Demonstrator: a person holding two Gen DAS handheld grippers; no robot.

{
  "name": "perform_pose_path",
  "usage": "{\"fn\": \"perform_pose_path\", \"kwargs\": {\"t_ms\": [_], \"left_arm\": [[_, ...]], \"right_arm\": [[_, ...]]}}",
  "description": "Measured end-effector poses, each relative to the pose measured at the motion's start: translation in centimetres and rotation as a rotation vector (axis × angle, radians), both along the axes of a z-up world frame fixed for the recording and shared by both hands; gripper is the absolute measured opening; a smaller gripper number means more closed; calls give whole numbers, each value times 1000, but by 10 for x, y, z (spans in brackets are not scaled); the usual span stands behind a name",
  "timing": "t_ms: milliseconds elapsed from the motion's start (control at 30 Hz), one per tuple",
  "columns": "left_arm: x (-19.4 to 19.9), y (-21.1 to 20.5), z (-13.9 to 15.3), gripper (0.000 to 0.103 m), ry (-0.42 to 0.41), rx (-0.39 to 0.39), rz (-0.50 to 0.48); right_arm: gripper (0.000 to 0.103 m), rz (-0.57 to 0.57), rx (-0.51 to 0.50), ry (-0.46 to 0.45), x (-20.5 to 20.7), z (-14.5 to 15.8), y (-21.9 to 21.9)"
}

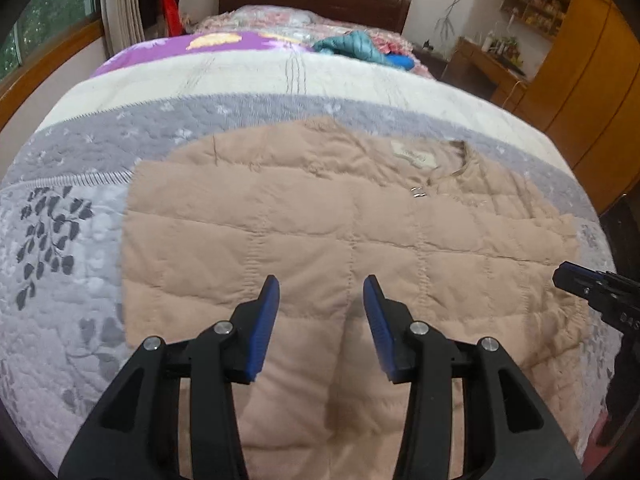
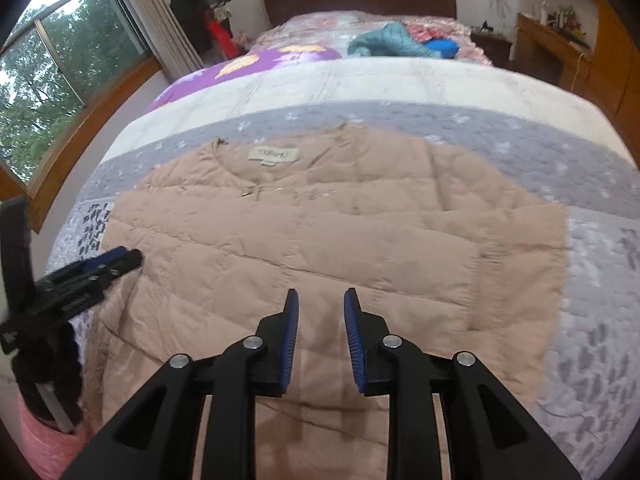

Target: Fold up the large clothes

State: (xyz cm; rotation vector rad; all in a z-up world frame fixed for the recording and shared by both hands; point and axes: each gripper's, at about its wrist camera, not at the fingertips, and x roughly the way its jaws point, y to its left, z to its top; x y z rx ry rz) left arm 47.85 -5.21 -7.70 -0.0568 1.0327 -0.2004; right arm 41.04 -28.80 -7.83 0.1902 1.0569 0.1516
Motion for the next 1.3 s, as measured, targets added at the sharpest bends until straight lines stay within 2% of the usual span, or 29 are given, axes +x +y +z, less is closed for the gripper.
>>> {"fn": "perform_pose_path", "kwargs": {"t_ms": [133, 233, 333, 500, 567, 633, 733, 867, 1033, 1100, 1200, 1300], "left_arm": [[8, 4, -21, 44, 38, -14, 12], [8, 5, -31, 44, 50, -30, 6], [10, 5, -34, 44, 56, -26, 4], [6, 1, -33, 44, 38, 16, 4], [0, 5, -26, 44, 44, 13, 9], [-16, 17, -9, 46, 29, -12, 10], [-53, 39, 17, 53, -31, -8, -9], [-110, 76, 33, 60, -62, 11, -2], [-185, 129, 30, 62, -54, 29, 39], [-213, 149, 25, 67, -37, 22, 51], [-251, 173, 12, 68, -2, 29, 84], [-277, 187, -2, 68, 32, 5, 106]], "right_arm": [[24, -21, -32, 30, 11, -17, 0], [21, -29, 3, 73, 17, -36, -8], [21, -30, 24, 78, 19, -45, -10], [23, -18, -15, 56, 14, -40, -3], [25, -11, 11, 29, 4, -28, -5], [27, 27, 45, -55, -24, -3, -10], [36, 39, 23, -131, -70, 25, -20], [42, 47, 21, -164, -130, 41, -36], [55, 34, -38, -154, -208, 31, -48], [66, 31, -45, -146, -235, 23, -53], [69, 14, -32, -125, -273, 10, -63], [71, -1, 46, -83, -303, -5, -76]]}}
